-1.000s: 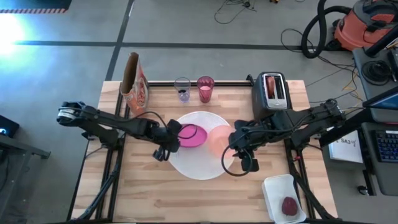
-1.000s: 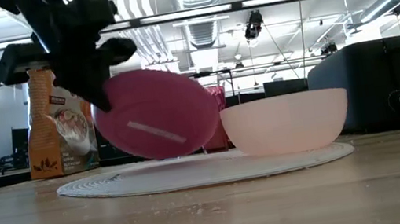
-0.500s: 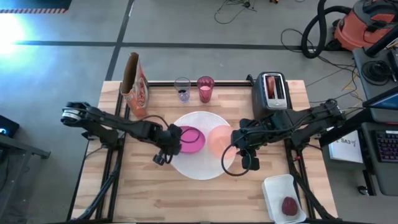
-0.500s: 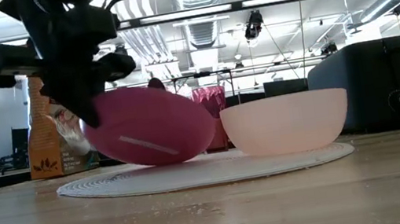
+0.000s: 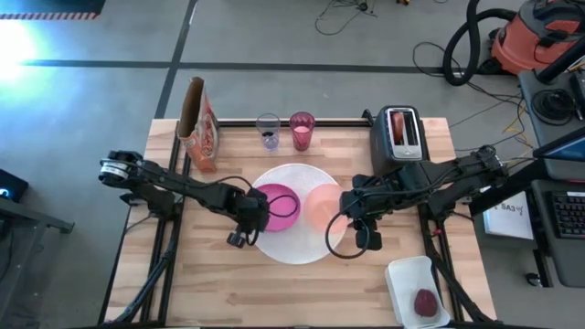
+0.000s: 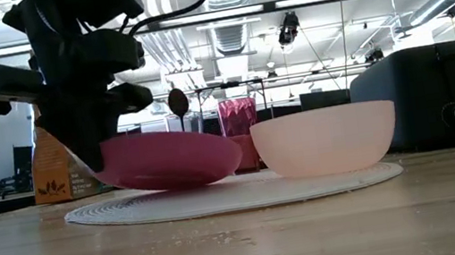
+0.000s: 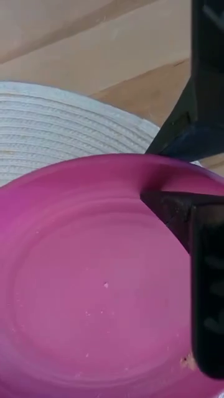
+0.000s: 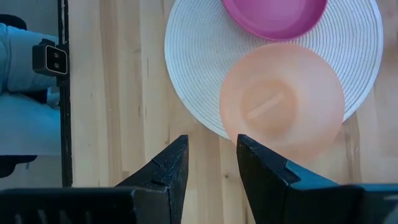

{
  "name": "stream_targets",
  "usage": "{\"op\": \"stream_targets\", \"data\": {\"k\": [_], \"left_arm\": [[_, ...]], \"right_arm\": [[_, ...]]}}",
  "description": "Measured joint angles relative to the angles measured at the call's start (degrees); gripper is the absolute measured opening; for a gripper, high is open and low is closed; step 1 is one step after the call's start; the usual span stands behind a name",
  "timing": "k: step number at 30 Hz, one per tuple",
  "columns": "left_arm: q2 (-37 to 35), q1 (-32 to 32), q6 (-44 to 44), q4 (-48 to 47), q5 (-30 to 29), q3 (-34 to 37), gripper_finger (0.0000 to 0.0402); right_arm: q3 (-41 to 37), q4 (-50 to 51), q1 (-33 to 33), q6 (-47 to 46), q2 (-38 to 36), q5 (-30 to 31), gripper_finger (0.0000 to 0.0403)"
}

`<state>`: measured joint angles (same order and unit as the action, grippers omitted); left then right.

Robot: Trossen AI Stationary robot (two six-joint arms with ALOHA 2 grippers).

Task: Arrange a breakfast setting
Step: Put the pink plate on the table placemat to the left of the orange bowl, then put the cup of rice grain on the table mat to the top left of the orange bowl

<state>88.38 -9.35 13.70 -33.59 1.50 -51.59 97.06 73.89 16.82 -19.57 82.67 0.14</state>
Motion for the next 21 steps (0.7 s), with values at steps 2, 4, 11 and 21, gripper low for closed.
{"op": "stream_targets", "data": {"k": [2,4,11,21], "left_arm": [[0.0,-0.1,-0.1,0.0,0.1,0.0,0.0070],[-0.1,-0.3,0.0,0.0,0.1,0.0,0.0084],[-1.1,-0.6,0.1,0.2,-0.2,0.0,0.0115],[-1.5,-3.5,-1.8,-1.4,-6.0,-4.3,0.0117]], "right_arm": [[0.0,0.0,0.0,0.0,0.0,0.0,0.0130],[0.0,0.0,0.0,0.0,0.0,0.0,0.0134],[0.0,2.5,0.0,-2.8,-0.1,-0.1,0.0141],[0.0,10.1,-0.4,0.4,-0.6,1.9,0.0140]]}}
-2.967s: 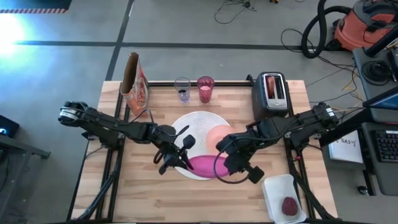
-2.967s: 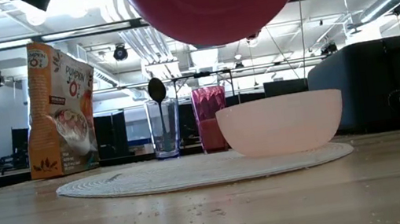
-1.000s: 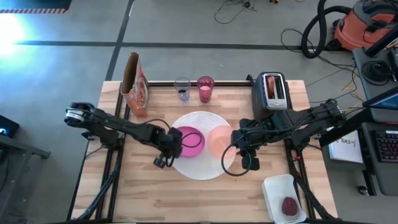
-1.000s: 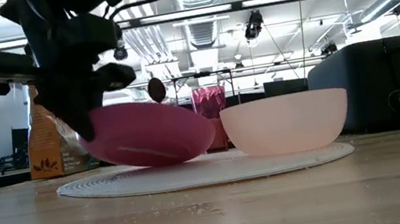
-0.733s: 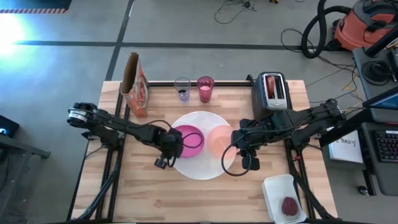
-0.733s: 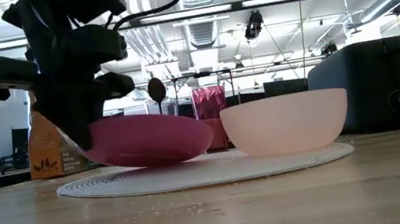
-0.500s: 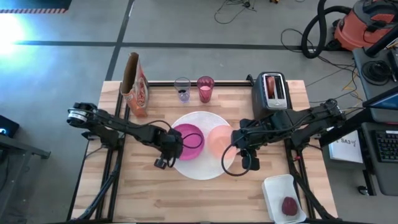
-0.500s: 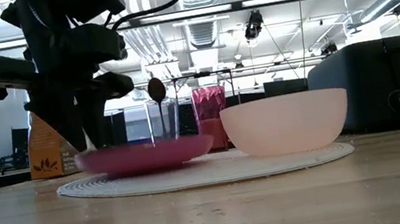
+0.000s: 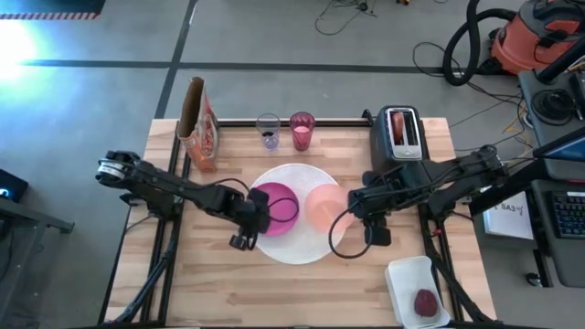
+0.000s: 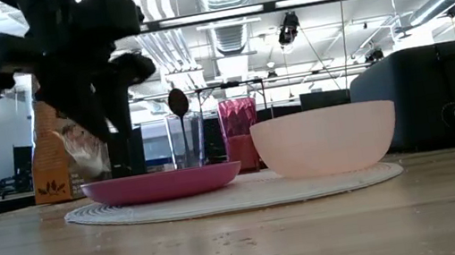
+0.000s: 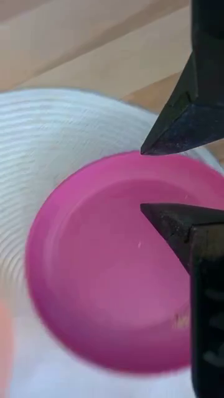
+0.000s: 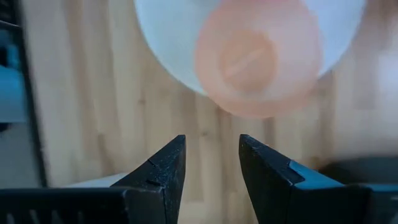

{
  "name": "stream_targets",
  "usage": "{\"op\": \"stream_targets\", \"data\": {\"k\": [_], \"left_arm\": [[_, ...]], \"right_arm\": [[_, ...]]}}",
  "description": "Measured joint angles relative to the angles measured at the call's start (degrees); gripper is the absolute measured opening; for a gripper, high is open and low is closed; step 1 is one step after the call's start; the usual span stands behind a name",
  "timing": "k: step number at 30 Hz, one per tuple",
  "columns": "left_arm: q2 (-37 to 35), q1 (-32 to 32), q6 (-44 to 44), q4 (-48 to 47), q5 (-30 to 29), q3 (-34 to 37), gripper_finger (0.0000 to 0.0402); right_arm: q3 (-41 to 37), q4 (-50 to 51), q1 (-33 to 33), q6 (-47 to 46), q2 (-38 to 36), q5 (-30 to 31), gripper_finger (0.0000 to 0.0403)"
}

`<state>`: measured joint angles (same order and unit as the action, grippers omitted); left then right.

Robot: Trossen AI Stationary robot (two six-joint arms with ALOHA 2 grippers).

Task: Arrange a breakfast setting
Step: Put the cup of rice grain on the table mat to the top left of the orange bowl

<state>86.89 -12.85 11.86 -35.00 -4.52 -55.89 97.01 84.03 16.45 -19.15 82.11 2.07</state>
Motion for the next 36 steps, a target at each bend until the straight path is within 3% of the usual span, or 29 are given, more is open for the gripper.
{"op": "stream_targets", "data": {"k": [8,13,28,36], "left_arm": [[-0.2,-3.9,-6.1,-4.6,-7.0,-1.1,0.0117],[-0.3,-5.2,-8.6,-10.4,-9.1,-2.3,0.0117],[-0.4,-5.6,-9.5,-13.3,-9.0,-1.8,0.0117],[-0.5,-5.6,-10.3,-13.0,-9.0,-1.8,0.0117]], "right_arm": [[-2.1,-3.4,-1.6,5.2,-4.0,4.8,0.0137],[-8.7,-10.3,-3.8,6.3,-10.2,5.6,0.0133],[-45.3,-41.8,-7.2,6.2,-36.2,5.5,0.0130],[-60.9,-51.8,-7.2,6.3,-48.5,6.1,0.0121]]}}
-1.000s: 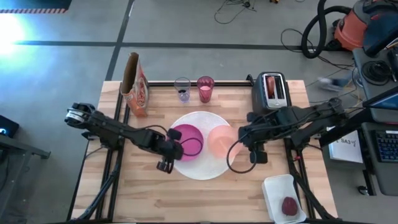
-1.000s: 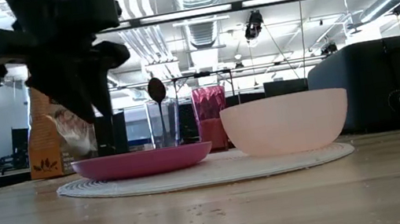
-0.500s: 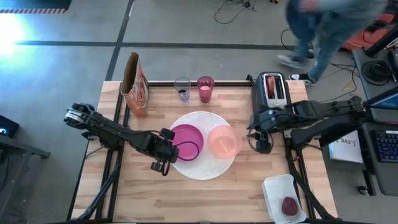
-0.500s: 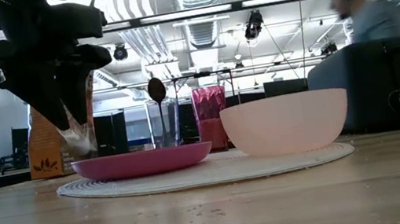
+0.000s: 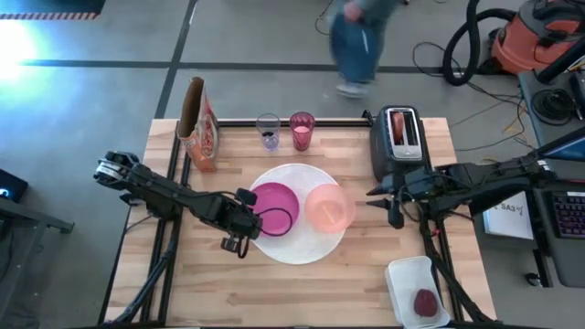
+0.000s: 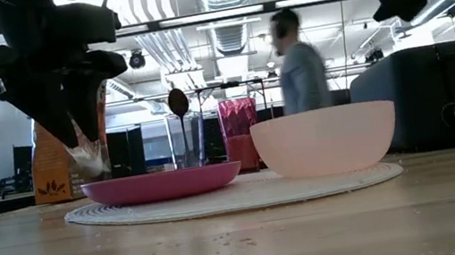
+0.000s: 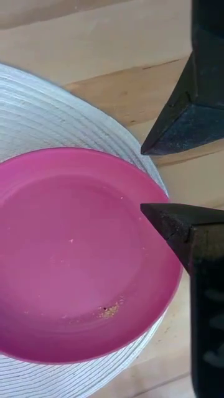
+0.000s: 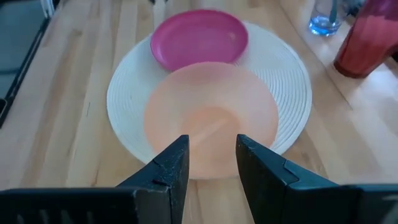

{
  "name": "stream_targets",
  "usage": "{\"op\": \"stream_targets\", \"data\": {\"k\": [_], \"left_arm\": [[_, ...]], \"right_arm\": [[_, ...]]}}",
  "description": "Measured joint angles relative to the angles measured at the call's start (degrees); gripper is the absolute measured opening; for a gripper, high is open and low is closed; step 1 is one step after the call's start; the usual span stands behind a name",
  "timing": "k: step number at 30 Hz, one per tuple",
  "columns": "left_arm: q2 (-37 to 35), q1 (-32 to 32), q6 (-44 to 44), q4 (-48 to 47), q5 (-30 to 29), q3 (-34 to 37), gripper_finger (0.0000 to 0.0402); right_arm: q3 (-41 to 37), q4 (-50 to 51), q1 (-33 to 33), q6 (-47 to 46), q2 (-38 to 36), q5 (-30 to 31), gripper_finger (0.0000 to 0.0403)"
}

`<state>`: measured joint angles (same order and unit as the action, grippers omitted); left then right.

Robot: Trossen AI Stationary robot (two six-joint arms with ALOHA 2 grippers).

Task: Arrange a breakfast setting
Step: Put the cup of rice grain on the table mat to the top left of the orange bowl

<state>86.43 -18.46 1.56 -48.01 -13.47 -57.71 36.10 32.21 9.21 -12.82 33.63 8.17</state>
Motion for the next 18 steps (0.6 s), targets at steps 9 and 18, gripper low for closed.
{"op": "stream_targets", "data": {"k": [9,18], "left_arm": [[0.0,0.0,-0.6,-0.1,0.0,0.0,0.0117],[0.0,0.2,-0.6,-1.1,0.0,0.0,0.0117]], "right_arm": [[-13.2,-11.4,0.0,1.3,-12.7,3.9,0.0121],[-23.4,-24.2,0.0,1.2,-19.4,4.8,0.0117]]}}
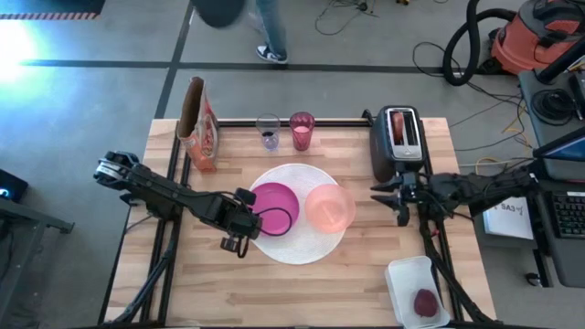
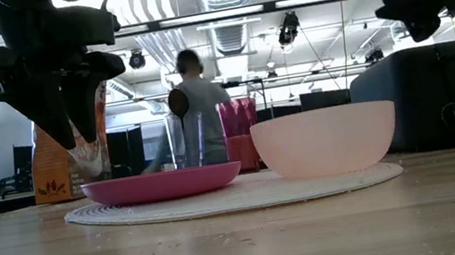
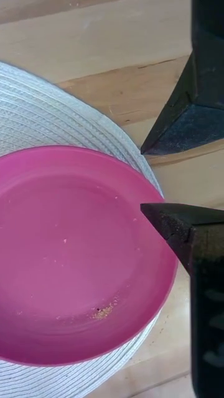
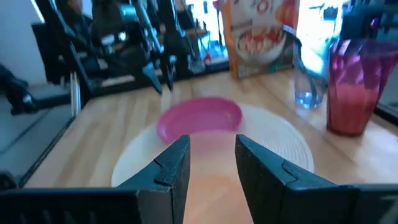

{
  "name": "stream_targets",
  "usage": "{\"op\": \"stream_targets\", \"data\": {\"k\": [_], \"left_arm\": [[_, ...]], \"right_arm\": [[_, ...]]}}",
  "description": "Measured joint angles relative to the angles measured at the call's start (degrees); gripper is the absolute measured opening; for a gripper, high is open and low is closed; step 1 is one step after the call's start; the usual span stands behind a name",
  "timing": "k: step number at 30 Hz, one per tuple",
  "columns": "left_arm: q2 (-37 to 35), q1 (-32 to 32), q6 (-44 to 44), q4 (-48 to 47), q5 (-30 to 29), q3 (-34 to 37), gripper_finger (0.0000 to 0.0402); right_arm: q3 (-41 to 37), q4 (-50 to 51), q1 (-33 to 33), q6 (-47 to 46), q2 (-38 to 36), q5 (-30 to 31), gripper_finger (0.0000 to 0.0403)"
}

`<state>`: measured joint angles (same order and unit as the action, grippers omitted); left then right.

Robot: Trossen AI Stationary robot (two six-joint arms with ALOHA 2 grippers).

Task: Arrange a breakfast setting
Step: Put the cup of rice grain on the table mat to the top left of the orange bowl

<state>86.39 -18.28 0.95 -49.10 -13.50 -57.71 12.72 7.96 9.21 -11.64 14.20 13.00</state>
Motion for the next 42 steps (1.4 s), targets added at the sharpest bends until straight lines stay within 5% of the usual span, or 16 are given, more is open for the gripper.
{"op": "stream_targets", "data": {"k": [11,42], "left_arm": [[-0.1,0.0,0.0,0.0,0.0,0.0,0.0117],[-0.3,3.8,7.3,-0.2,-4.1,-9.8,0.0117]], "right_arm": [[-11.8,-17.6,0.0,3.3,-1.1,2.7,0.0118],[-12.1,-17.5,0.0,10.2,-0.2,6.5,0.0118]]}}
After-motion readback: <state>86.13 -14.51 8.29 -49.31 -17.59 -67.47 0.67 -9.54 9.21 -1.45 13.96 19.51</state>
